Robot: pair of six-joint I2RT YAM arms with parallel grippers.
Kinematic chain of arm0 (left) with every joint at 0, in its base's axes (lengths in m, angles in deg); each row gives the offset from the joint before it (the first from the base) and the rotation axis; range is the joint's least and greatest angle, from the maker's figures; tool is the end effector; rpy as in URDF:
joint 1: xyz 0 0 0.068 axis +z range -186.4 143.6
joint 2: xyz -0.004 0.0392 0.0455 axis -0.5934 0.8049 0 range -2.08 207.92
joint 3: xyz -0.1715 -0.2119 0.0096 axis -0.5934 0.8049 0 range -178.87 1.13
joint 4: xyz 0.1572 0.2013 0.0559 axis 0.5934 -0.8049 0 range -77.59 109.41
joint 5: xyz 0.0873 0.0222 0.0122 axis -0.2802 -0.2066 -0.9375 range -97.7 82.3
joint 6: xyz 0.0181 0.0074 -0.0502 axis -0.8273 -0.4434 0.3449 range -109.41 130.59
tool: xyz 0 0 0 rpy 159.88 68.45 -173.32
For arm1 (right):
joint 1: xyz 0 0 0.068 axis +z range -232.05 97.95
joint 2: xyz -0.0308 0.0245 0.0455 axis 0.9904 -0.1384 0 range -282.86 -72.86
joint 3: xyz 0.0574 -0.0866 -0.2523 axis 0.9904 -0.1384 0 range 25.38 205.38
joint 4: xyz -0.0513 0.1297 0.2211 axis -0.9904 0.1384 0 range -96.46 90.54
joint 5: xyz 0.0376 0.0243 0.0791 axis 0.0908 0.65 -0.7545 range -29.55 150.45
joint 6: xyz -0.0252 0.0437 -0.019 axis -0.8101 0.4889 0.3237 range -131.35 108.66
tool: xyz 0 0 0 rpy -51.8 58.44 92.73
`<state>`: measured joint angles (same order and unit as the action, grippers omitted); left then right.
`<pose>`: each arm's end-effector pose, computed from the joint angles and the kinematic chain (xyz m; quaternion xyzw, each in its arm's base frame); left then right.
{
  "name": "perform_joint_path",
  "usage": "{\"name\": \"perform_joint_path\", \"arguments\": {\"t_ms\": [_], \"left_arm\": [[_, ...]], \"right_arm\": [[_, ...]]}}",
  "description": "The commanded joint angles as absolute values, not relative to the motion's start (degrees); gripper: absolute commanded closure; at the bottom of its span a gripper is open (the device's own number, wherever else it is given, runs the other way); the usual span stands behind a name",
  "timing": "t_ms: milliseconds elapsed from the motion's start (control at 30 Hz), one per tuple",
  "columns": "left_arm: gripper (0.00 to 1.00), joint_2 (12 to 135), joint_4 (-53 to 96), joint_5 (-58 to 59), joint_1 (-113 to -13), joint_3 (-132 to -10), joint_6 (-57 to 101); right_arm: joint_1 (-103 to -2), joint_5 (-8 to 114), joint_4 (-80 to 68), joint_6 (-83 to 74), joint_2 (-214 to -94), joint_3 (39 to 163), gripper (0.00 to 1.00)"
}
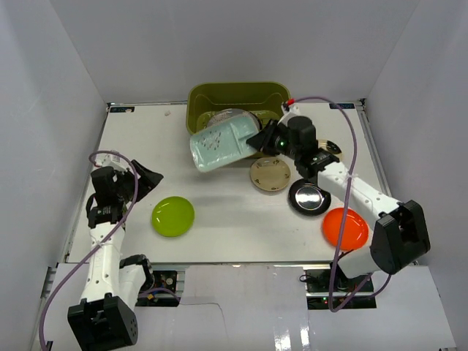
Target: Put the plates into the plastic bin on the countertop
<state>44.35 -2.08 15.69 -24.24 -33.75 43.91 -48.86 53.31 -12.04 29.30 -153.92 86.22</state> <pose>0.1785 0.0239 0.2563 -0.2436 0.8312 -0.2610 0.4263 0.2783 0.1873 0.3183 0.0134 0.7907 0.4058 0.4581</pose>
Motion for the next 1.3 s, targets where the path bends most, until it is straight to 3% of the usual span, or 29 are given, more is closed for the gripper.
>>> {"name": "perform_joint_path", "arguments": {"t_ms": [0,67,167,533,767,867,900,967,1000,1100,1133,1267], "left_arm": [[0.16,45.46,-4.84,3.22,-24.18,-33.33,43.11],[0.09,46.78,-5.20,1.71,-24.09,-32.89,43.55],[0.07,48.36,-5.64,0.56,-24.18,-32.28,44.25],[0.09,59.43,-10.29,-1.55,-24.18,-32.28,48.12],[0.11,63.39,-10.12,-1.29,-25.23,-32.01,48.12],[0.19,65.24,-10.56,-3.30,-25.59,-32.27,48.12],[0.19,65.76,-10.47,-3.57,-25.68,-32.19,48.29],[0.21,67.86,-10.30,-2.78,-26.20,-32.18,48.38],[0.23,68.49,-10.30,-2.78,-26.73,-32.27,48.38],[0.30,69.63,-9.86,-2.08,-27.43,-31.92,48.38],[0.31,69.81,-9.86,-2.08,-27.87,-31.92,48.38],[0.42,70.16,-9.77,-1.99,-28.22,-31.83,48.29]], "right_arm": [[-53.65,50.34,-21.67,30.58,-155.90,98.32,0.92],[-56.29,49.99,-20.97,30.40,-160.91,104.01,0.92],[-58.40,50.51,-17.98,29.01,-168.73,112.44,0.92],[-61.57,49.38,-8.40,23.91,-189.21,130.57,0.92],[-61.92,50.25,-6.55,22.93,-193.36,131.82,0.91],[-61.92,51.30,-6.55,22.06,-193.62,130.25,0.72],[-61.92,51.74,-6.55,21.88,-193.53,129.54,0.54],[-61.92,53.41,-6.55,21.09,-192.75,128.31,0.38],[-61.83,53.77,-6.55,20.91,-191.87,127.17,0.24],[-61.92,53.86,-4.44,20.12,-190.03,126.63,0.06],[-61.92,53.60,-4.00,20.03,-189.41,126.72,0.02],[-62.01,51.67,-1.29,19.07,-185.11,126.28,0.10]]}}
